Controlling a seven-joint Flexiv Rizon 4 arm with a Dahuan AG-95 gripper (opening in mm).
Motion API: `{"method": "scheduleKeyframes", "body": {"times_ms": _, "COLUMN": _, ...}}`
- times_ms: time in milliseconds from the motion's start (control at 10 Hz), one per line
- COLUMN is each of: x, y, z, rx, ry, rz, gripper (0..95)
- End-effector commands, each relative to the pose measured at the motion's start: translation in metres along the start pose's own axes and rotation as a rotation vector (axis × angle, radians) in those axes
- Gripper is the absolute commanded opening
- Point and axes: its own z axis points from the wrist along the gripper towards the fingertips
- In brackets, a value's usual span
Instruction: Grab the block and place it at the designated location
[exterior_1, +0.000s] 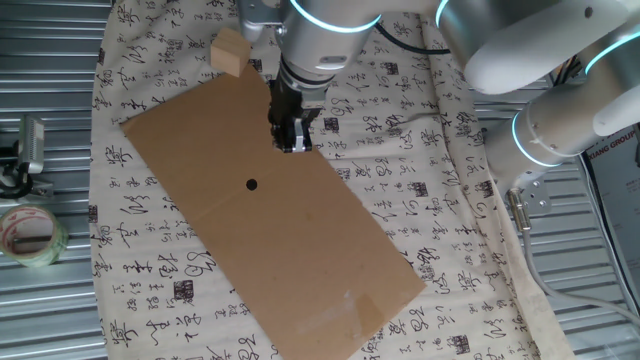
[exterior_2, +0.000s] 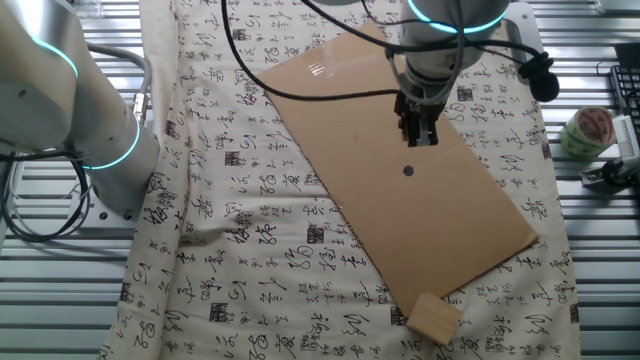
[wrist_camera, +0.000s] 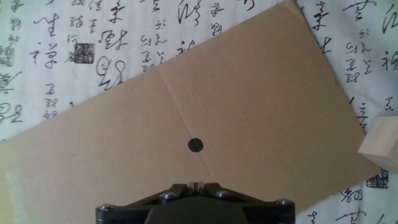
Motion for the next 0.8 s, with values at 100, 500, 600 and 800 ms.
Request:
{"method": "scheduleKeyframes", "body": {"times_ms": 100, "x": 0.001, "y": -0.007, "z": 0.001, "rx": 0.002, "ry": 0.0, "rz": -0.04, "gripper": 0.0}}
{"method": "scheduleKeyframes", "body": {"times_ms": 500, "x": 0.003, "y": -0.018, "z": 0.004, "rx": 0.0, "ry": -0.009, "rz": -0.082, "gripper": 19.0}}
{"method": "scheduleKeyframes", "body": {"times_ms": 600, "x": 0.003, "y": -0.019, "z": 0.005, "rx": -0.004, "ry": -0.011, "rz": -0.09, "gripper": 19.0}}
{"method": "scheduleKeyframes", "body": {"times_ms": 800, "x": 0.003, "y": -0.024, "z": 0.009, "rx": -0.011, "ry": -0.017, "rz": -0.113, "gripper": 38.0}}
